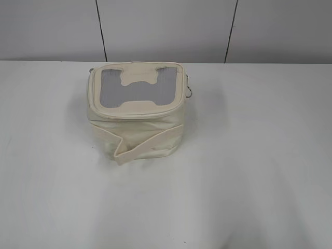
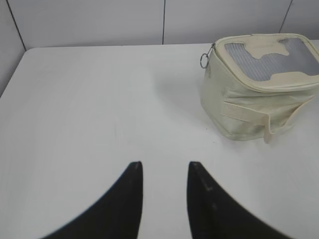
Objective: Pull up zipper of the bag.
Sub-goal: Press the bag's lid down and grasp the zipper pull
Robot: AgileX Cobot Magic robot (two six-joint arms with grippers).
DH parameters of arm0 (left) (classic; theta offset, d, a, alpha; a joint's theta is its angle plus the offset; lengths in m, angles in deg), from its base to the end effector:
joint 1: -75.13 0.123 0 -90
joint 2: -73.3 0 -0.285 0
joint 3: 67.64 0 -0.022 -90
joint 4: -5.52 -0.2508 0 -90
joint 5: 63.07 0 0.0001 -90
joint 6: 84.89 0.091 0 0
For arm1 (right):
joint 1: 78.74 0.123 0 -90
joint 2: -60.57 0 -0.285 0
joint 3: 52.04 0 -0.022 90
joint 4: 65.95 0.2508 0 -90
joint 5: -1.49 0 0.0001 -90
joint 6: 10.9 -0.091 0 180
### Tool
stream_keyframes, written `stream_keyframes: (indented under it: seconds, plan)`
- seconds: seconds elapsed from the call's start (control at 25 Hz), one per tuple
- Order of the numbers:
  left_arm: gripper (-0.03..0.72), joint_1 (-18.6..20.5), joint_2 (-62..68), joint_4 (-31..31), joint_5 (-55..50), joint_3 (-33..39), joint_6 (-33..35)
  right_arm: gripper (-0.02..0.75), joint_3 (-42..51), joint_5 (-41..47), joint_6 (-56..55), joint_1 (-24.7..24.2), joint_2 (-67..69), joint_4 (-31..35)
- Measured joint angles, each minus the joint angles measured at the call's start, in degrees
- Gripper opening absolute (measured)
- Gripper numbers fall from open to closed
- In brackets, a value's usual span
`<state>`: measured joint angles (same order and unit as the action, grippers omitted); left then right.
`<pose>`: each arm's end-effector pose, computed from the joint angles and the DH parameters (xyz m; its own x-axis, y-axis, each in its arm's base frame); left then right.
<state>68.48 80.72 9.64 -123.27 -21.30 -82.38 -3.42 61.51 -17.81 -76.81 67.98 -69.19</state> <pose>-0.0109 -0.0044 0.2889 -0.4010 0.0548 -0.9145 0.1754 0.9843 -0.0179 -0.0051 -0.0046 0.2782 -0.4355 0.0775 -0.8969 0.0507 0.9968 0.0615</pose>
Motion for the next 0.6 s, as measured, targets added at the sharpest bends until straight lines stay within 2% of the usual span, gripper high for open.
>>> stream_keyframes:
  seconds: [0.6]
  plan:
    - [0.241, 0.00, 0.00, 0.00, 0.00, 0.00, 0.00, 0.569, 0.00, 0.00, 0.00, 0.00, 0.00, 0.00]
